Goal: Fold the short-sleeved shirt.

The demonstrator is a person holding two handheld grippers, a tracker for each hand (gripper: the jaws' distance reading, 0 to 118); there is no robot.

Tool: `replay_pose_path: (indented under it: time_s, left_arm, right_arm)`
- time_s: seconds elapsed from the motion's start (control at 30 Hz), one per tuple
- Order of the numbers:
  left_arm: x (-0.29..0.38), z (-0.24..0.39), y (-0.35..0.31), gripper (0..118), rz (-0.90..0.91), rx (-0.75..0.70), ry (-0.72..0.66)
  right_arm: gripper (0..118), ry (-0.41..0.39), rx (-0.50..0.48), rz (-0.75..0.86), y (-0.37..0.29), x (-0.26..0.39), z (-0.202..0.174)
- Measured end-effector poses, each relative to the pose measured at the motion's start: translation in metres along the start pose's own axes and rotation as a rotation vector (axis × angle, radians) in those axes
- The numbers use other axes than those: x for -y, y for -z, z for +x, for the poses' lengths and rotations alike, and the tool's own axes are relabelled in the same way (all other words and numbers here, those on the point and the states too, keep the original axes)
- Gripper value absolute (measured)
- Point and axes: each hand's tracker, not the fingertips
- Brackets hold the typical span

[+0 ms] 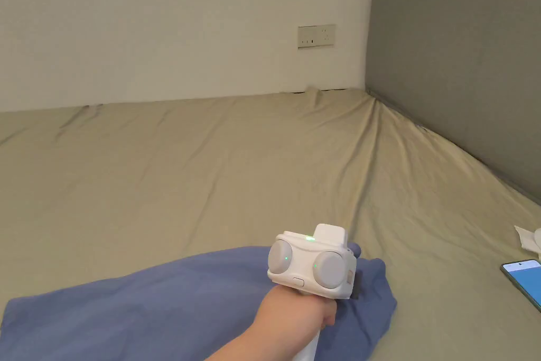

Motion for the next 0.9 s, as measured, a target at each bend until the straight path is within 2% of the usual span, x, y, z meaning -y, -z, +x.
replay_pose_path:
  time_s: [0.07,0.1,0.17,0.27,0.37,0.4,0.43,0.47,0.5,0.53,0.57,0.6,0.73,0.9]
  left_arm:
    - [0.006,-0.009,-0.001,113,0.024,0.017,-0.07]
    - [0.009,-0.016,-0.007,118,0.079,0.003,-0.136]
    - [0.014,-0.037,-0.032,114,0.191,-0.013,-0.2]
    - [0.035,-0.07,-0.089,113,0.242,-0.015,-0.193]
    - [0.078,-0.109,-0.165,111,0.351,-0.063,-0.218]
    - [0.098,-0.123,-0.194,102,0.353,-0.11,-0.212]
    - [0.115,-0.134,-0.22,87,0.352,-0.154,-0.206]
    - [0.134,-0.147,-0.245,60,0.359,-0.189,-0.187]
    - [0.155,-0.158,-0.27,16,0.365,-0.231,-0.133]
    - [0.172,-0.165,-0.288,1,0.35,-0.315,-0.104]
    - [0.191,-0.173,-0.31,1,0.346,-0.433,-0.101]
    - [0.207,-0.184,-0.328,0,0.359,-0.469,-0.108]
    - [0.257,-0.207,-0.384,0,0.418,-0.491,-0.273]
    - [0.305,-0.206,-0.409,0,0.5,-0.508,-0.329]
  right_arm:
    - [2,0.007,-0.002,-0.017,0.004,0.003,-0.001]
    - [2,0.007,-0.005,-0.018,0.007,0.003,-0.002]
    - [2,-0.005,-0.027,-0.015,0.01,0.0,-0.007]
    - [2,-0.037,-0.053,0.009,0.015,-0.009,-0.019]
    - [2,-0.03,-0.103,0.039,0.025,-0.019,-0.036]
    - [2,-0.033,-0.122,0.053,0.029,-0.022,-0.043]
    - [2,-0.038,-0.138,0.059,0.033,-0.025,-0.05]
    - [2,-0.046,-0.15,0.061,0.038,-0.027,-0.058]
    - [2,-0.052,-0.159,0.064,0.042,-0.03,-0.067]
    - [2,-0.053,-0.17,0.068,0.045,-0.031,-0.074]
    - [2,-0.044,-0.193,0.071,0.049,-0.033,-0.08]
    - [2,-0.035,-0.213,0.072,0.052,-0.034,-0.087]
    - [2,-0.046,-0.215,0.072,0.066,-0.041,-0.108]
    - [2,-0.046,-0.197,0.097,0.078,-0.046,-0.119]
